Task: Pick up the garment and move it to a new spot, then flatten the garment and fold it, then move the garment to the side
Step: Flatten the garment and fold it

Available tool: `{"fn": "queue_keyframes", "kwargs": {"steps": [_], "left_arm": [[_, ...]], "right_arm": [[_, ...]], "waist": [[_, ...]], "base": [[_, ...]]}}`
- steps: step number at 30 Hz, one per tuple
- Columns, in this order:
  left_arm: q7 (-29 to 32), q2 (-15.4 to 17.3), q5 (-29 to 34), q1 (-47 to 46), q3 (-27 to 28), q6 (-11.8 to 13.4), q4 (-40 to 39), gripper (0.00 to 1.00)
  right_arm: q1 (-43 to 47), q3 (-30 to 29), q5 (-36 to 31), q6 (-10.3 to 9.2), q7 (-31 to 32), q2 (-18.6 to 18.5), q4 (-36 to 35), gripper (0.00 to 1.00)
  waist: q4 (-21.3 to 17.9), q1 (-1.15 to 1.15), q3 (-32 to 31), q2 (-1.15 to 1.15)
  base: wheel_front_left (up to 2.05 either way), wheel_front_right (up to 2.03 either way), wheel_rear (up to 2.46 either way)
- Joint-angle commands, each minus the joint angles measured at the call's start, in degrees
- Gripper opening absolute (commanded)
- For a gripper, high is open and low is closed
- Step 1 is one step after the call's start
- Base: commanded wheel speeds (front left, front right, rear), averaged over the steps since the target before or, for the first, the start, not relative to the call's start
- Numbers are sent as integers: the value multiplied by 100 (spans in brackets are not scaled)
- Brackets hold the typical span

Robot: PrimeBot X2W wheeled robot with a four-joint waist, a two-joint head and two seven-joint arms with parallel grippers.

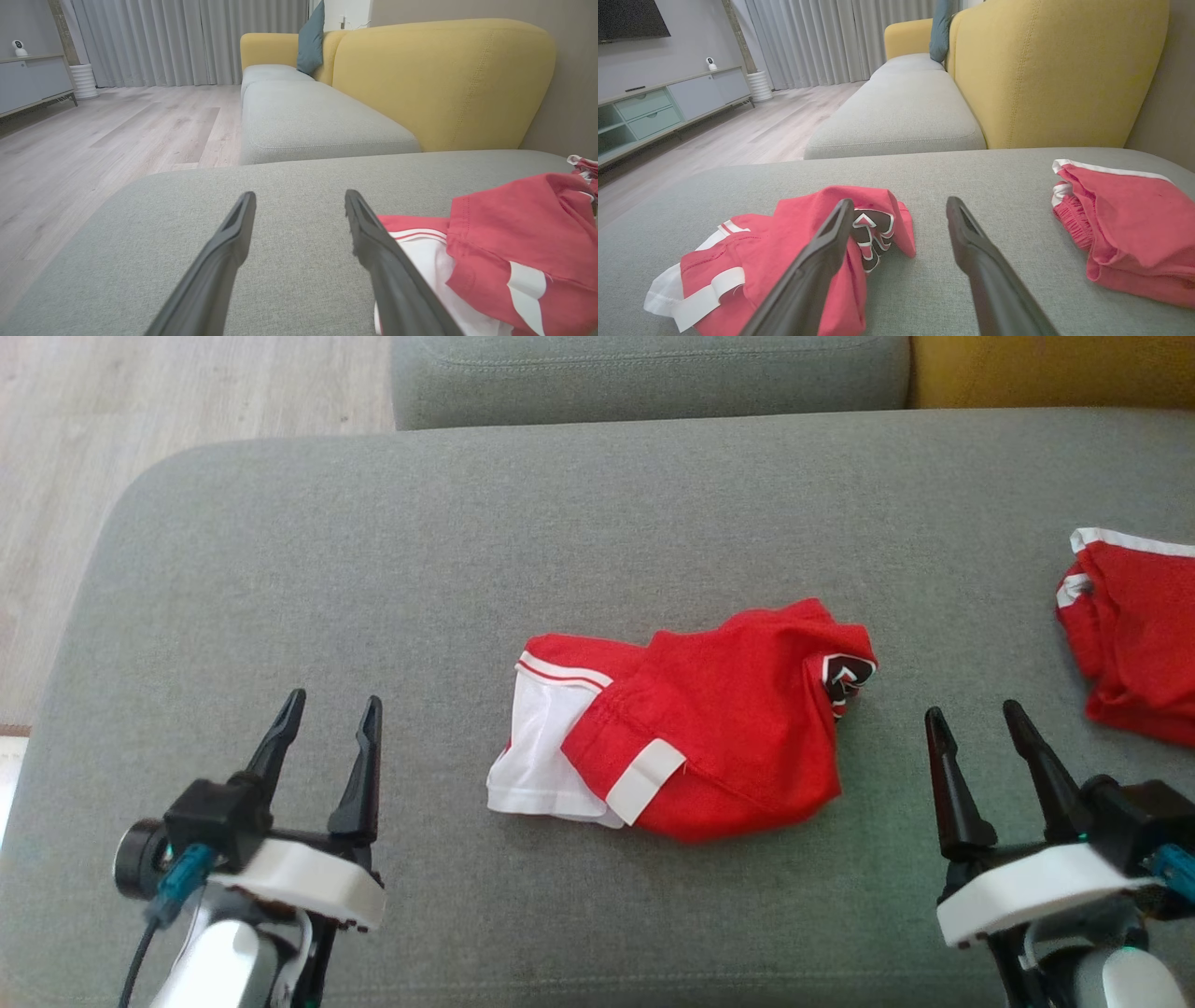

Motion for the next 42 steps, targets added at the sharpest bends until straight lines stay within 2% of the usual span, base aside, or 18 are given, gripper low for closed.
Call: {"fn": "queue_keyframes", "kwargs": {"steps": [1, 8, 16, 20, 25, 30, 31, 32, 33, 34, 42], "left_arm": [[-52, 106, 66, -249, 199, 35, -163, 100], [-52, 109, 66, -303, 176, 24, -161, 100], [-50, 56, 92, -557, 71, -33, -147, 100], [-51, 5, 112, -746, 15, -82, -151, 100], [-51, -88, 136, -957, -20, -148, -151, 100], [-52, -201, 167, -1087, -13, -221, -142, 100], [-52, -219, 174, -1099, -3, -234, -136, 100], [-52, -236, 182, -1108, 8, -248, -132, 100], [-52, -252, 190, -1119, 20, -263, -124, 100], [-52, -268, 198, -1128, 31, -278, -114, 100], [-52, -328, 287, -1128, 189, -346, -96, 100]], "right_arm": [[-159, 138, 27, 19, 4, -32, -235, 100], [-179, 352, 24, 19, 186, -32, -180, 100], [-496, 1808, 248, 19, 708, -32, 370, 100], [-896, 2309, 150, 19, 697, -33, 689, 100], [-1355, 2553, -74, 19, 802, -64, 1121, 100], [-1706, 2561, -330, 19, 1045, -104, 1586, 100], [-1747, 2554, -351, 19, 1105, -105, 1663, 87], [-1787, 2546, -351, 19, 1114, -103, 1699, 47], [-1825, 2536, -343, 19, 1098, -102, 1717, 16], [-1850, 2515, -318, 19, 1076, -100, 1716, 0], [-1798, 2044, -53, 19, 581, -76, 1069, 0]], "waist": [[5, 0, 6, 0], [32, 0, 67, 0], [172, 0, 359, 0], [306, 0, 599, 0], [465, 0, 873, 0], [563, 0, 1074, 0], [570, 0, 1093, 0], [577, 0, 1120, 0], [583, 0, 1137, 0], [586, 0, 1150, 0], [488, 0, 1139, 0]], "base": [[0, 0, 0], [0, 0, 0], [0, 0, 0], [0, 0, 0], [0, 0, 0], [0, 0, 0], [0, 0, 0], [0, 0, 0], [0, 0, 0], [0, 0, 0], [0, 0, 0]]}}
